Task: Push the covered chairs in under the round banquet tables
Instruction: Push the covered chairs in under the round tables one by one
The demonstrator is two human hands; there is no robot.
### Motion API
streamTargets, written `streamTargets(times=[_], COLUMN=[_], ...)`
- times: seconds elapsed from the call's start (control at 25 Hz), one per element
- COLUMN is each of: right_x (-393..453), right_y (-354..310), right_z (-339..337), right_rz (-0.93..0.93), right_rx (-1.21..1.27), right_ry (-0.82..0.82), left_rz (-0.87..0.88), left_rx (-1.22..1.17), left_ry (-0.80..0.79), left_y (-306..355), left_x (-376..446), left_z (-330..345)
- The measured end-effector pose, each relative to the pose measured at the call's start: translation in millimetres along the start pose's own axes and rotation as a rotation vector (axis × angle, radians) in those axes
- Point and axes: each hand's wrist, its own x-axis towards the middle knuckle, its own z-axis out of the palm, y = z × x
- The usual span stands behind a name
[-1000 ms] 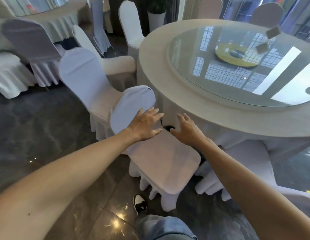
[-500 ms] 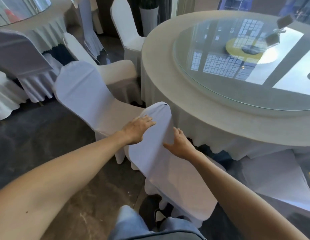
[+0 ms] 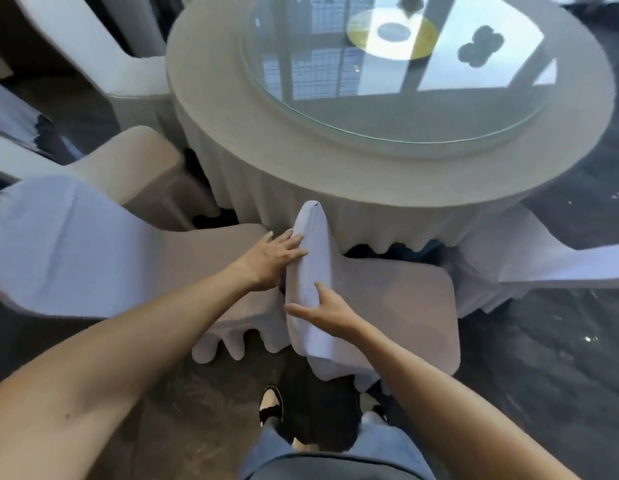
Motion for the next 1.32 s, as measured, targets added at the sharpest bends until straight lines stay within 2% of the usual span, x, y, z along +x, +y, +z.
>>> streamTargets(times=[0.16, 0.28, 0.4, 0.48, 0.56, 0.72, 0.88, 1.04, 1.32], right_x=[21.3, 30.0, 29.4, 18.3, -0.6, -38.9, -75.9, -116.7, -186.8], right_y=[-13.2, -15.5, -19.8, -20.1, -12.0, 20.0, 60.8, 113.8, 224.9], right_z=[56.1, 76.3, 84.9, 89.1, 94.5, 98.9, 93.4, 72.9, 8.9], right_rz=[0.159, 0.228, 0.261, 0.274, 0.255, 0.178, 0.106, 0.025, -0.131], right_rx=[-0.015, -0.082, -0.031, -0.030, -0.055, -0.134, -0.233, -0.326, -0.565], right_ry=[0.197, 0.355, 0.441, 0.463, 0.456, 0.436, 0.378, 0.321, 0.144], left_rz=[0.105, 0.225, 0.359, 0.443, 0.513, 0.551, 0.541, 0.437, 0.088], left_rx=[-0.001, 0.091, 0.166, 0.151, 0.153, 0.147, 0.113, 0.051, -0.198], left_ry=[0.028, 0.146, 0.237, 0.251, 0.192, 0.115, -0.006, -0.075, 0.020], left_y=[-9.5, -18.0, -27.3, -22.2, -7.8, 27.3, 77.4, 141.7, 283.8], left_x=[15.1, 24.0, 31.5, 29.7, 22.0, 1.7, -12.3, -23.4, -64.8], left_z=[19.5, 19.2, 14.7, 13.6, 14.5, 11.5, 18.9, 27.4, 42.5])
